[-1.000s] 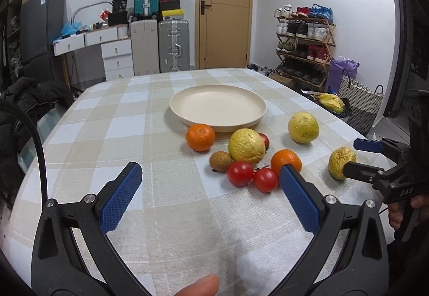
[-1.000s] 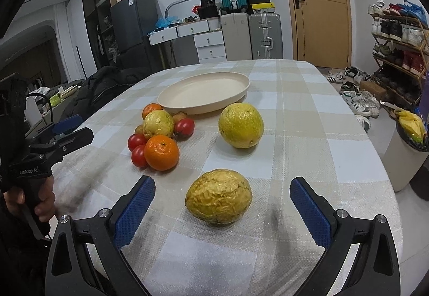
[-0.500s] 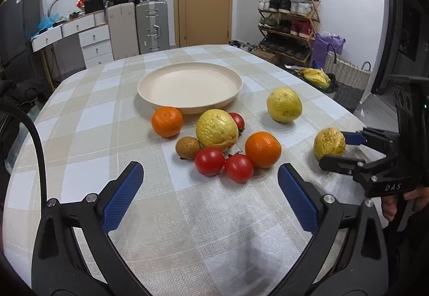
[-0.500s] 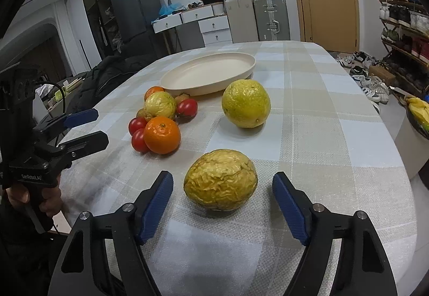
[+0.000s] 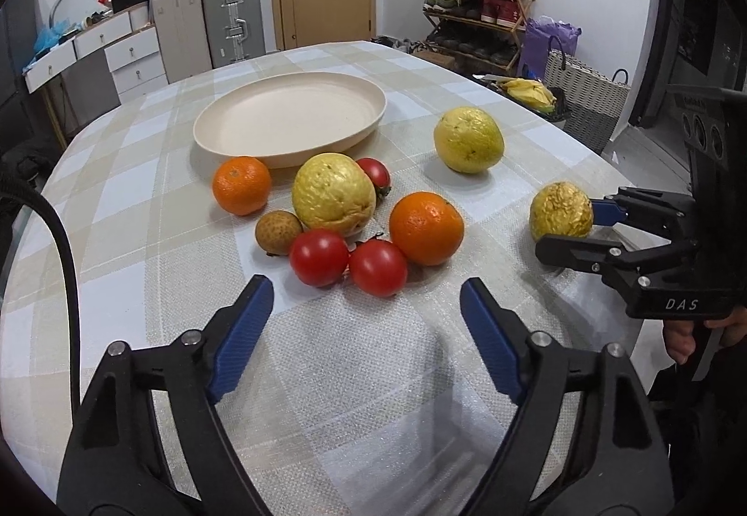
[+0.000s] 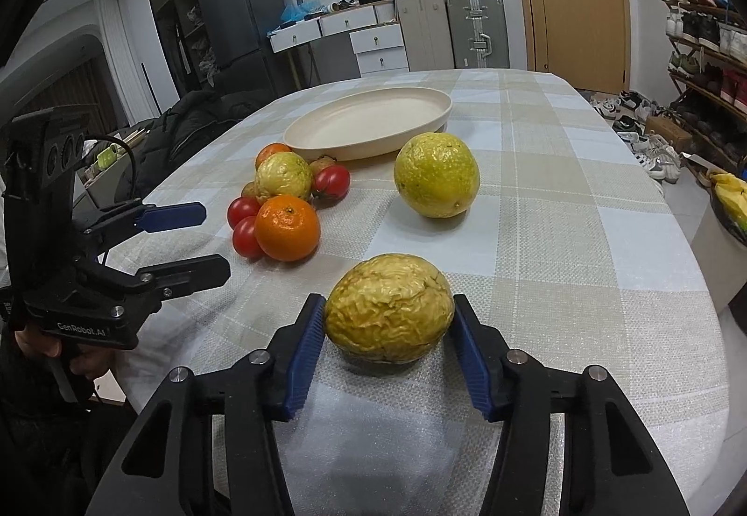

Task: Organize fruits
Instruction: 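Grasp the wrinkled golden fruit with the right tool while the left tool approaches a red tomato, then close the left tool on the red tomato and lift it while the right tool holds the golden fruit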

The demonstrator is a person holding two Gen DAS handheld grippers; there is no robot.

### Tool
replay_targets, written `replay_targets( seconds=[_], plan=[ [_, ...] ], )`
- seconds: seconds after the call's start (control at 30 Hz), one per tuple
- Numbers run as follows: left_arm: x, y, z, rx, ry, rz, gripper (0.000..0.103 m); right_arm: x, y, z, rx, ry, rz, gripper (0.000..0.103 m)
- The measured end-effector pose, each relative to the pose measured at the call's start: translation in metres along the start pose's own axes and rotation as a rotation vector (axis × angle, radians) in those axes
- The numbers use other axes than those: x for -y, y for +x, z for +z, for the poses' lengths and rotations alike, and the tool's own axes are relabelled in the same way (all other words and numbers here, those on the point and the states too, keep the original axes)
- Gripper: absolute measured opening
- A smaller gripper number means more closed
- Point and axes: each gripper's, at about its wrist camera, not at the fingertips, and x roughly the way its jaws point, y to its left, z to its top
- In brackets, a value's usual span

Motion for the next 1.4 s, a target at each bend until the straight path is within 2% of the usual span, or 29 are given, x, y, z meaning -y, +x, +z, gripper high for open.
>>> replay_targets(
  seconds=[0.1,0.17,0.27,0.53,0.87,1.17,1.4],
  plan=[
    [0.001,0.003,0.001,-0.015,0.008,-0.025,0.063,-0.001,-0.002,0.0,0.014,-0.005,-0.005,0.054],
    [0.0,0.003,0.0,-0.02,0.003,-0.047,0.05,0.0,-0.005,0.001,0.03,-0.006,-0.005,0.054],
    [-0.002,0.005,0.0,-0.031,-0.007,-0.079,0.041,0.0,-0.006,0.002,0.041,-0.001,0.001,0.054],
    [-0.003,0.021,0.004,-0.077,-0.032,-0.076,0.041,0.001,-0.007,0.002,0.043,-0.006,0.015,0.054],
    [-0.002,0.03,0.01,-0.092,-0.06,-0.074,0.04,-0.001,-0.006,0.001,0.041,-0.013,0.023,0.054],
    [-0.003,0.034,0.011,-0.085,-0.066,-0.058,0.027,-0.001,-0.006,0.0,0.041,-0.012,0.026,0.054],
    [-0.002,0.032,0.008,-0.074,-0.061,-0.059,0.026,-0.003,-0.006,0.0,0.038,-0.02,0.028,0.054]
  ],
)
